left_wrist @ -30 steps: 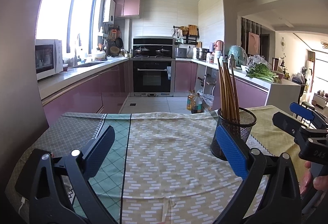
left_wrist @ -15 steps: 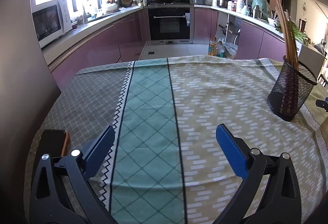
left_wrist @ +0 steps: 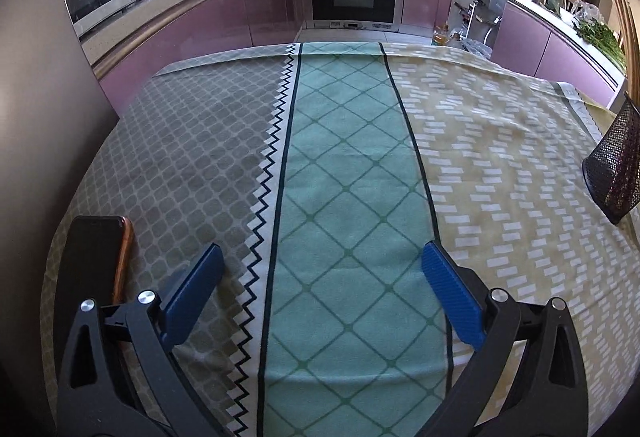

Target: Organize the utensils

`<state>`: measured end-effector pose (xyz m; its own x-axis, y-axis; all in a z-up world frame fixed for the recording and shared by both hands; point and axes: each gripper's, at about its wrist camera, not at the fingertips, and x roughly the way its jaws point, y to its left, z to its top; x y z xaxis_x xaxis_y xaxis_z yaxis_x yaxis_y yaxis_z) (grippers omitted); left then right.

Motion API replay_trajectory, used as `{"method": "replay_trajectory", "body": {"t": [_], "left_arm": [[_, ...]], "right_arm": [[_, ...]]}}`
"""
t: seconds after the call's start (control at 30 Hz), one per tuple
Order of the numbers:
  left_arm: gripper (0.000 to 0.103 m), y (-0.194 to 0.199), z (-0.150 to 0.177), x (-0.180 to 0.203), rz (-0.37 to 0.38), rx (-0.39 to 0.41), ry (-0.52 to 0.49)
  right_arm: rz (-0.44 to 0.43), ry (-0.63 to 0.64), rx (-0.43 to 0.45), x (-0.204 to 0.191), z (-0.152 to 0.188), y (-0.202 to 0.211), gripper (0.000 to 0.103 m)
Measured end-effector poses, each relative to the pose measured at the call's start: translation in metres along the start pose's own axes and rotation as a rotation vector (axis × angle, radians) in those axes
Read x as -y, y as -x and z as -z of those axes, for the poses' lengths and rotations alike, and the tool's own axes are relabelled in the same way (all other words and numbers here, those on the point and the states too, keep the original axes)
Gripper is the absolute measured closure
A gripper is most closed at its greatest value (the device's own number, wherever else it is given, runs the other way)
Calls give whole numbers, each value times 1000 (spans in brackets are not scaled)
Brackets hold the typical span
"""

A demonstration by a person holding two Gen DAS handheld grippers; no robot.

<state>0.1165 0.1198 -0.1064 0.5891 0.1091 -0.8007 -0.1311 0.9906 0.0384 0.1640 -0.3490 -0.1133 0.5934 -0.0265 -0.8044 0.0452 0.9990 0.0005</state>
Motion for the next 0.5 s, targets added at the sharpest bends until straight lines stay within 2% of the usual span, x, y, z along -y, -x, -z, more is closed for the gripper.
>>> {"method": "replay_trajectory", "body": {"t": [0.5], "left_arm": [[5,-1,-1,0,1,0,2]], "right_arm": [[-1,0,0,1,0,0,5]]}}
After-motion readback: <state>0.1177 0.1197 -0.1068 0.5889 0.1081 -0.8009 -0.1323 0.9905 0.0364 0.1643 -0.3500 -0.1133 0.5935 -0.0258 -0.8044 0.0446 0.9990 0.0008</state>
